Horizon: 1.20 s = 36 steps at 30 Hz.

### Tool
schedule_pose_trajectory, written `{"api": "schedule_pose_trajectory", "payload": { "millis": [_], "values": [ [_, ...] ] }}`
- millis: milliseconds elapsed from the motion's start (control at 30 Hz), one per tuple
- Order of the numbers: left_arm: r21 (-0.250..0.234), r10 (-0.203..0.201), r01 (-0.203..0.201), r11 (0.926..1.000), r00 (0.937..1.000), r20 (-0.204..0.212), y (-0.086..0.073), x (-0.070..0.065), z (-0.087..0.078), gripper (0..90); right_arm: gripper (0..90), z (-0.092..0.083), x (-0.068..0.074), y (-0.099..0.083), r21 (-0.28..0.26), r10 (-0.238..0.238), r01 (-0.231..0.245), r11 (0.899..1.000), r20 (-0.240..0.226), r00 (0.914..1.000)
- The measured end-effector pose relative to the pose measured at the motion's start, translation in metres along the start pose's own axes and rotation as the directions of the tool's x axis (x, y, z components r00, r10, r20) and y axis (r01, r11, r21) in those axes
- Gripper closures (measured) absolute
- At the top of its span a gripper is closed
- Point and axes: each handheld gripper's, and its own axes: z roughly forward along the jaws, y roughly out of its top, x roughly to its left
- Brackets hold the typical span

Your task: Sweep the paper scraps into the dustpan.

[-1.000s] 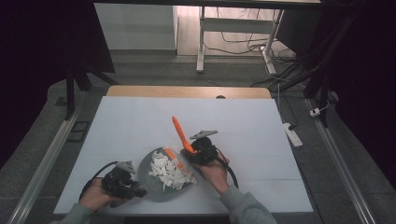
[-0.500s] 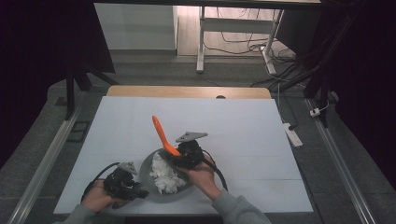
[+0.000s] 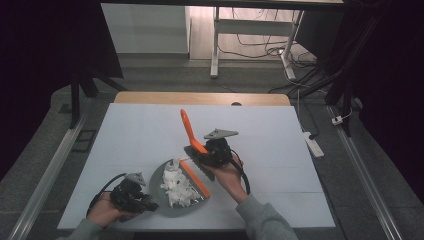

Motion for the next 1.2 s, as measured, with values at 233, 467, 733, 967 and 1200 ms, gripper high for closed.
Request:
{"api": "schedule_pose_trajectory", "payload": {
  "millis": [233, 467, 733, 967, 1200],
  "values": [
    [-0.003, -0.009, 0.009, 1.0000, 0.9999, -0.011, 0.001, 0.001, 0.000, 61.8, 70.3, 0.016, -0.020, 0.003, 0.031, -0.007, 0.006, 0.999, 0.034, 0.9994],
    [-0.019, -0.012, 0.011, 0.9998, 0.9997, -0.020, 0.002, 0.002, -0.001, 61.8, 70.4, 0.030, -0.031, 0.000, 0.044, 0.017, -0.019, 0.999, 0.043, 0.9989],
    [-0.047, -0.027, 0.025, 0.9986, 0.9985, -0.047, 0.001, 0.003, -0.007, 61.9, 70.4, 0.044, -0.030, -0.002, 0.061, -0.006, 0.004, 0.998, 0.039, 0.9992],
    [-0.075, -0.052, 0.046, 0.9961, 0.9958, -0.076, 0.000, 0.005, -0.012, 62.0, 70.4, 0.057, -0.031, 0.002, 0.079, -0.030, 0.026, 0.997, 0.047, 0.9985],
    [-0.073, -0.074, 0.068, 0.9950, 0.9943, -0.078, -0.002, 0.009, -0.013, 61.9, 70.5, 0.067, -0.027, 0.007, 0.115, -0.046, 0.037, 0.993, 0.076, 0.9960]
  ]
}}
